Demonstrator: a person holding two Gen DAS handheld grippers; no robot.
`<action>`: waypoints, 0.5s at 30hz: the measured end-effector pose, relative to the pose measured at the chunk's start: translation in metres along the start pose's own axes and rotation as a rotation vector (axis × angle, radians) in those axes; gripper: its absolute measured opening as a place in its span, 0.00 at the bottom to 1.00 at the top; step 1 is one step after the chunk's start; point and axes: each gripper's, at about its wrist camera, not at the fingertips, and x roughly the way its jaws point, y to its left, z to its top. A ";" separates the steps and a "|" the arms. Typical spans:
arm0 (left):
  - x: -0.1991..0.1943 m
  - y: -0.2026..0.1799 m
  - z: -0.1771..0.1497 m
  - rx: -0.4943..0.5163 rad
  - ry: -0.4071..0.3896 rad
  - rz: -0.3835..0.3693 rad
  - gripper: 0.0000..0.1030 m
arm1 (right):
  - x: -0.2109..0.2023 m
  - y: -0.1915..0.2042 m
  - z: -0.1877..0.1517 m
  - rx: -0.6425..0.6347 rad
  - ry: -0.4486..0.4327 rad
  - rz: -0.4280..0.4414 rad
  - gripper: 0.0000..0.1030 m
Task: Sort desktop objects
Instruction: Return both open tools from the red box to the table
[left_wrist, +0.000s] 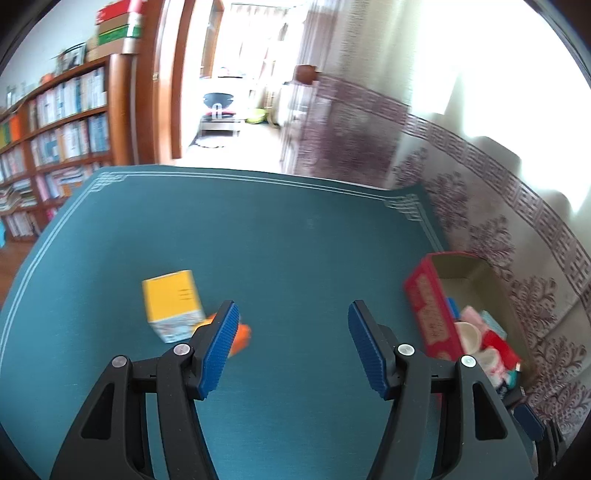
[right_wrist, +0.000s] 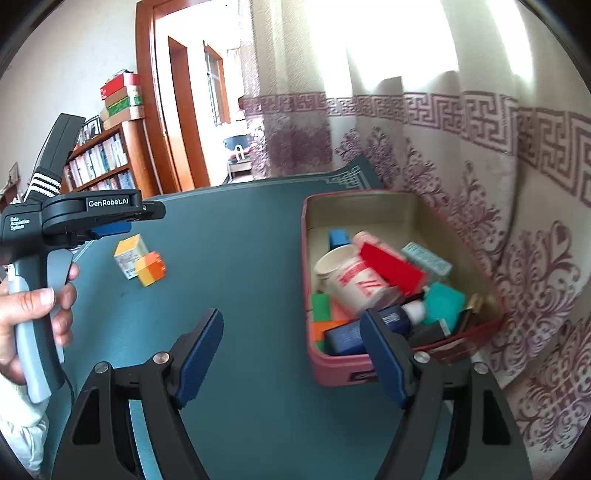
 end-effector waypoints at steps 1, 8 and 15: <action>0.000 0.006 0.000 -0.007 0.001 0.011 0.63 | 0.002 0.002 -0.001 0.004 0.008 0.007 0.78; 0.002 0.028 -0.006 -0.020 0.005 0.049 0.63 | 0.012 0.017 -0.004 0.014 0.048 0.030 0.78; 0.005 0.039 -0.008 -0.033 0.011 0.048 0.63 | 0.019 0.031 -0.006 -0.003 0.077 0.037 0.78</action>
